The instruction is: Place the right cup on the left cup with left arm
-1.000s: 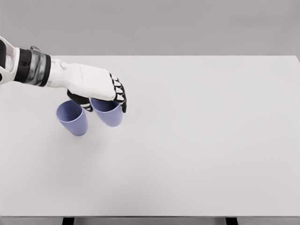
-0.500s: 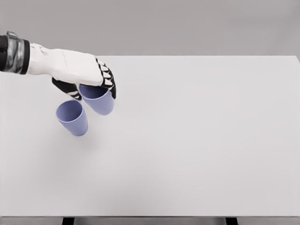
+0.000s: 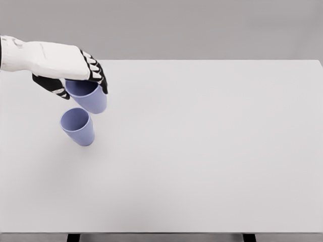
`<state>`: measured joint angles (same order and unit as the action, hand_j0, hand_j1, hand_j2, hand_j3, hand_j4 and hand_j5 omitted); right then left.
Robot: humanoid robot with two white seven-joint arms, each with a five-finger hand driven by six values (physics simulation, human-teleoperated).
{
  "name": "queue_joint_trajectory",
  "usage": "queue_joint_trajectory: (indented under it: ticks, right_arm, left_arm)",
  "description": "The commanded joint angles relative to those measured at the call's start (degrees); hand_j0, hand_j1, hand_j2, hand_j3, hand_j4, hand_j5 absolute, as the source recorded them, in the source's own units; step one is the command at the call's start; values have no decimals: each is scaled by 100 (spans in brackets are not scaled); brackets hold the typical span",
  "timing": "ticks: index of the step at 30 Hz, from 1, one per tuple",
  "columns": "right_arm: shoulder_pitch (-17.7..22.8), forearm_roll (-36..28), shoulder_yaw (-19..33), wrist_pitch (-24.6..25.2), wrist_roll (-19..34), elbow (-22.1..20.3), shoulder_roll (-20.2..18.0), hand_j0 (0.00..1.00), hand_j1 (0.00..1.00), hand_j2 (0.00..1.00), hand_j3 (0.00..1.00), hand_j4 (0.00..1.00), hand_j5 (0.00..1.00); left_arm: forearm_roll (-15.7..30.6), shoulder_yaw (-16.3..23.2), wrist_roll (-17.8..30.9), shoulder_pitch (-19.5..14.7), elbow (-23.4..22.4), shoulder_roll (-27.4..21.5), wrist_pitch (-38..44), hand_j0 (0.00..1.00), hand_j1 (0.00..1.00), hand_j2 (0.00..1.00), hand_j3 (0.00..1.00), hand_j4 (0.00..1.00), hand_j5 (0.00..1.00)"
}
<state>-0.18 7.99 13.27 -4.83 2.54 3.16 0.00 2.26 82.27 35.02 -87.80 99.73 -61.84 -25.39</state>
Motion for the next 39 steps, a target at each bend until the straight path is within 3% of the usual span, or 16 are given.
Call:
queue_joint_trajectory:
  ticks: [1,23,39]
  right_arm:
    - [0,-8,0,0,1,0,0,100,100,100,100,100,100]
    - [0,-8,0,0,1,0,0,100,100,100,100,100,100]
    - [0,1,0,0,1,0,0,100,100,100,100,100,100]
  left_arm:
    - [38,-19,-2,0,3,-74,8,73,73,73,73,73,73]
    - [117,8,-2,53,126,-750,-449,73,73,73,73,73,73]
    - [90,61,-2,158,117,-873,-431,73,73,73,73,73,73]
